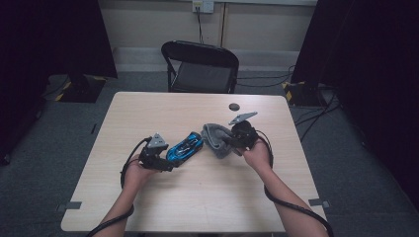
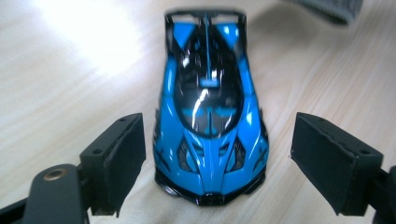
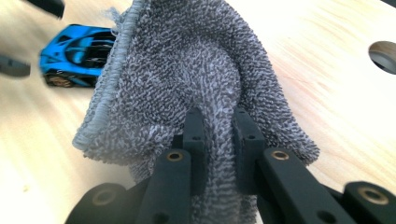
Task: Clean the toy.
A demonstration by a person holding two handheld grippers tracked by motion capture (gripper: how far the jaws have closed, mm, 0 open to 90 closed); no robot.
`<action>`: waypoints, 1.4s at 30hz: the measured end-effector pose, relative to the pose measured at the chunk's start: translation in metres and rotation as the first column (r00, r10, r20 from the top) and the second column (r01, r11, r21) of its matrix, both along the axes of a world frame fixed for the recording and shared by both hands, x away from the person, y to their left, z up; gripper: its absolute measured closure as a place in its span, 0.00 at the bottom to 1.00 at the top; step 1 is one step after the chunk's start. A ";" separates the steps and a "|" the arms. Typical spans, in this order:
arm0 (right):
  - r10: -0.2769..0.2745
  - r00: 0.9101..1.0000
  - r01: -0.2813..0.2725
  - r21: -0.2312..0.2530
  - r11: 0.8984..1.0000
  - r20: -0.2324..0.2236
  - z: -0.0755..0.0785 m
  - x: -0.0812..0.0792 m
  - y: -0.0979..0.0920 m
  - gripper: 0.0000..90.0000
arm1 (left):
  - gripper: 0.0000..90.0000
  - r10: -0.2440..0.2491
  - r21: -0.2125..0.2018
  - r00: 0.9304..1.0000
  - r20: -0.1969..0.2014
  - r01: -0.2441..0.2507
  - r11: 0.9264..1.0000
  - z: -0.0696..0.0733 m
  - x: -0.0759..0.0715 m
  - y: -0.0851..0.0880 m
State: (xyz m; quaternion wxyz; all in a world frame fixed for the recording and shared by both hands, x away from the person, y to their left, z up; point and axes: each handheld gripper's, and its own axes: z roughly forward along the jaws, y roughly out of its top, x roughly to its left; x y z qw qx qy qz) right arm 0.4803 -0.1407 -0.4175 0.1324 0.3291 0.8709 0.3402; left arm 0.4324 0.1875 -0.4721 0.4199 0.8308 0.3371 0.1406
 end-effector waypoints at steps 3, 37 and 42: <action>0.022 1.000 -0.022 0.008 1.000 0.003 0.004 -0.006 -0.001 0.88 | 0.22 0.003 -0.048 1.000 -0.024 -0.004 0.999 0.009 0.001 0.001; 0.188 0.981 -0.190 -0.045 0.981 -0.051 -0.027 -0.028 0.019 0.86 | 0.46 -0.001 0.098 0.998 -0.069 0.008 0.995 -0.004 0.046 -0.045; 0.204 0.978 -0.207 -0.060 0.977 -0.051 -0.030 -0.028 0.022 0.78 | 0.46 -0.006 0.096 0.998 -0.069 0.012 0.995 -0.004 0.045 -0.046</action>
